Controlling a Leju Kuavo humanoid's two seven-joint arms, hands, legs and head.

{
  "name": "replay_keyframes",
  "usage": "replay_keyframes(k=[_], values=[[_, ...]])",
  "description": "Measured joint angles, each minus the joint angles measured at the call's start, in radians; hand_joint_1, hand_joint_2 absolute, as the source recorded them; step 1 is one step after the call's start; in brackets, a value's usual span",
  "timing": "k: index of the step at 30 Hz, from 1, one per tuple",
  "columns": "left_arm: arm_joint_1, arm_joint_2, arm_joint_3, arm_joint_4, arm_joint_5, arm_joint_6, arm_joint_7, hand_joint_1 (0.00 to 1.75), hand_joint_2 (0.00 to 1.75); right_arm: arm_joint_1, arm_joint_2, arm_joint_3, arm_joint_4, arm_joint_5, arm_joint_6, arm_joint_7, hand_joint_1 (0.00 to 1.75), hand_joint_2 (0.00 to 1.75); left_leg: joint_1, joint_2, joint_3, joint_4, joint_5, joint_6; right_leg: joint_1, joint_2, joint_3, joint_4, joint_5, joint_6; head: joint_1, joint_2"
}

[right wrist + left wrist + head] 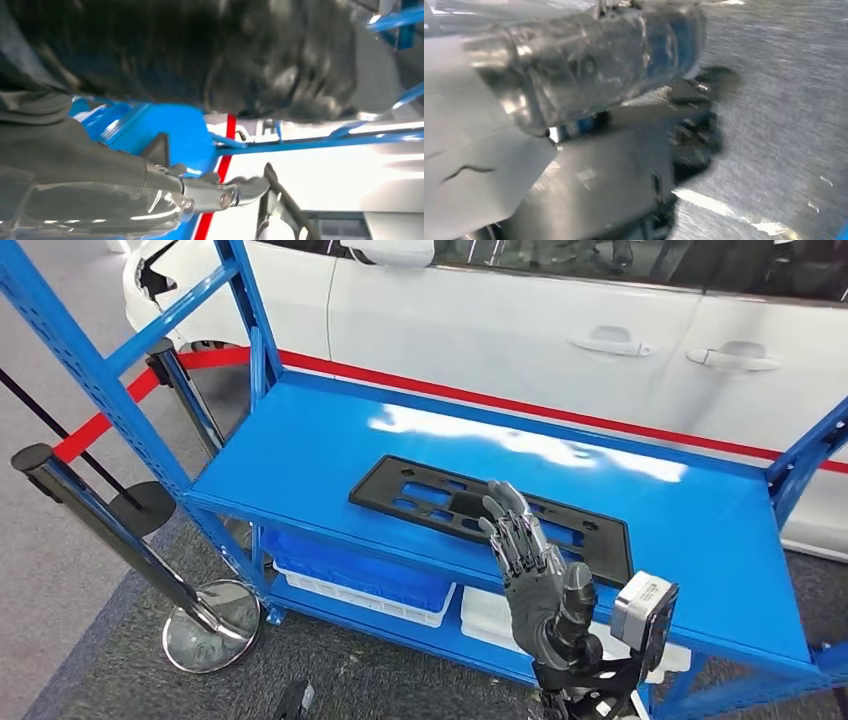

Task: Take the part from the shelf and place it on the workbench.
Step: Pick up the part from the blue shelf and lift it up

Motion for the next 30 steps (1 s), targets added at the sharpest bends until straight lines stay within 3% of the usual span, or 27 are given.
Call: replay_keyframes(k=[2,3,4,6,7,8,9,10,12,14,17,19,21,22,23,24,26,27,28,30], values=[[-0.004,0.001,-0.002,0.0,-0.004,0.006,0.002,0.0,0.0,-0.003,0.0,0.0,0.0,0.001,-0.003,0.003,0.0,0.0,-0.003,-0.003,0.004,0.001,-0.005,0.013,-0.006,-0.002,0.004,0.014,-0.021,0.007,0.004,0.0],[-0.006,0.002,-0.003,0.0,-0.006,0.008,0.002,0.0,0.0,-0.004,0.0,0.0,0.001,0.001,-0.004,0.003,0.0,0.0,-0.004,-0.004,0.007,0.0,-0.009,0.02,-0.006,-0.003,-0.015,0.051,-0.04,0.008,0.005,0.0],[-0.008,0.002,-0.004,0.0,-0.009,0.008,0.002,0.0,0.0,-0.005,0.0,0.0,0.003,0.001,-0.004,0.003,0.0,0.0,-0.006,-0.005,0.009,-0.002,-0.014,0.026,-0.003,-0.005,-0.05,0.11,-0.064,0.008,0.007,0.0],[-0.008,0.002,-0.007,0.0,-0.012,0.007,0.003,0.0,0.0,-0.005,0.0,0.0,0.007,0.001,-0.003,0.004,0.0,0.0,-0.012,-0.006,0.014,-0.002,-0.024,0.036,0.006,-0.006,-0.153,0.254,-0.105,0.004,0.008,0.0],[-0.007,0.002,-0.01,0.0,-0.013,0.006,0.004,0.0,0.0,-0.005,0.0,0.0,0.011,0.001,-0.003,0.004,0.0,0.0,-0.016,-0.008,0.019,-0.002,-0.029,0.038,0.011,-0.006,-0.197,0.299,-0.102,0.0,0.008,0.0],[-0.006,0.002,-0.013,0.0,-0.014,0.005,0.004,0.0,0.0,-0.005,0.0,0.0,0.013,0.001,-0.003,0.005,0.0,0.0,-0.02,-0.01,0.025,-0.002,-0.035,0.04,0.017,-0.006,-0.226,0.308,-0.078,-0.007,0.008,0.0],[-0.004,0.001,-0.016,0.0,-0.014,0.004,0.005,0.0,0.0,-0.005,0.0,0.0,0.016,0.001,-0.003,0.006,0.0,0.0,-0.024,-0.012,0.033,-0.002,-0.04,0.042,0.024,-0.005,-0.236,0.28,-0.034,-0.016,0.008,0.0],[-0.004,0.001,-0.018,0.0,-0.015,0.004,0.005,0.0,0.0,-0.005,0.0,0.0,0.017,0.001,-0.003,0.007,0.0,0.0,-0.027,-0.015,0.041,-0.003,-0.045,0.043,0.033,-0.006,-0.23,0.218,0.024,-0.027,0.007,0.0],[-0.004,-0.001,-0.02,0.0,-0.017,0.003,0.005,0.0,0.0,-0.006,0.0,0.0,0.02,0.001,-0.002,0.008,0.0,0.0,-0.028,-0.018,0.053,-0.007,-0.051,0.043,0.052,-0.009,-0.204,0.098,0.104,-0.049,0.006,0.0],[-0.005,-0.003,-0.022,0.0,-0.018,0.003,0.005,0.0,0.0,-0.009,0.0,0.0,0.021,0.0,0.001,0.009,0.0,0.0,-0.025,-0.02,0.057,-0.015,-0.05,0.04,0.061,-0.013,-0.194,0.049,0.124,-0.061,0.007,0.0],[-0.004,-0.004,-0.024,0.0,-0.02,0.001,0.006,0.0,0.0,-0.012,0.0,0.0,0.022,0.0,0.006,0.011,0.0,0.0,-0.029,-0.02,0.056,-0.017,-0.053,0.03,0.052,-0.015,-0.176,0.012,0.143,-0.063,0.008,0.0],[-0.004,-0.003,-0.025,0.0,-0.021,-0.002,0.006,0.0,0.0,-0.012,0.001,0.0,0.023,-0.001,0.009,0.012,0.0,0.0,-0.027,-0.02,0.03,0.042,-0.093,0.014,0.039,-0.017,-0.157,-0.015,0.157,-0.059,0.005,0.0],[-0.004,-0.003,-0.025,0.0,-0.023,-0.008,0.006,0.0,0.0,-0.012,0.002,0.0,0.026,-0.001,0.009,0.015,0.0,0.0,-0.011,-0.019,-0.023,0.161,-0.152,-0.006,0.031,-0.02,-0.153,-0.021,0.159,-0.055,0.002,0.0],[-0.004,-0.003,-0.026,0.0,-0.023,-0.011,0.006,0.0,0.0,-0.012,0.002,0.0,0.027,-0.002,0.009,0.017,0.0,0.0,-0.003,-0.017,-0.045,0.206,-0.165,-0.016,0.026,-0.02,-0.153,-0.02,0.157,-0.053,0.002,0.0],[-0.003,-0.002,-0.026,0.0,-0.023,-0.013,0.006,0.0,0.0,-0.011,0.002,0.0,0.029,-0.002,0.009,0.018,0.0,0.0,0.005,-0.015,-0.052,0.219,-0.16,-0.025,0.019,-0.021,-0.152,-0.018,0.154,-0.048,0.002,0.0],[-0.003,-0.002,-0.026,0.0,-0.024,-0.015,0.006,0.0,0.0,-0.011,0.003,0.0,0.031,-0.002,0.009,0.019,0.0,0.0,0.012,-0.013,-0.04,0.195,-0.136,-0.035,0.013,-0.02,-0.15,-0.014,0.15,-0.042,0.001,0.0],[-0.002,0.0,-0.028,0.0,-0.025,-0.017,0.007,0.0,0.0,-0.012,0.003,0.0,0.033,-0.003,0.009,0.019,0.0,0.0,0.025,-0.01,0.023,0.071,-0.072,-0.056,0.002,-0.019,-0.147,-0.004,0.138,-0.025,0.001,0.0],[-0.003,0.0,-0.029,0.0,-0.025,-0.018,0.008,0.0,0.0,-0.012,0.003,0.0,0.033,-0.003,0.009,0.019,0.0,0.0,0.028,-0.011,0.052,0.016,-0.055,-0.057,-0.001,-0.018,-0.148,0.004,0.13,-0.016,-0.001,0.0],[-0.004,0.0,-0.031,0.0,-0.026,-0.019,0.008,0.0,0.0,-0.012,0.003,0.0,0.034,-0.003,0.01,0.019,0.0,0.0,0.028,-0.012,0.069,-0.018,-0.05,-0.051,-0.001,-0.017,-0.149,0.01,0.125,-0.008,-0.002,0.0],[-0.004,0.0,-0.035,0.001,-0.027,-0.019,0.008,0.0,0.0,-0.013,0.003,0.0,0.035,-0.004,0.01,0.019,0.0,0.0,0.021,-0.015,0.073,-0.029,-0.058,-0.026,0.0,-0.017,-0.152,0.015,0.12,0.003,-0.004,0.0]])
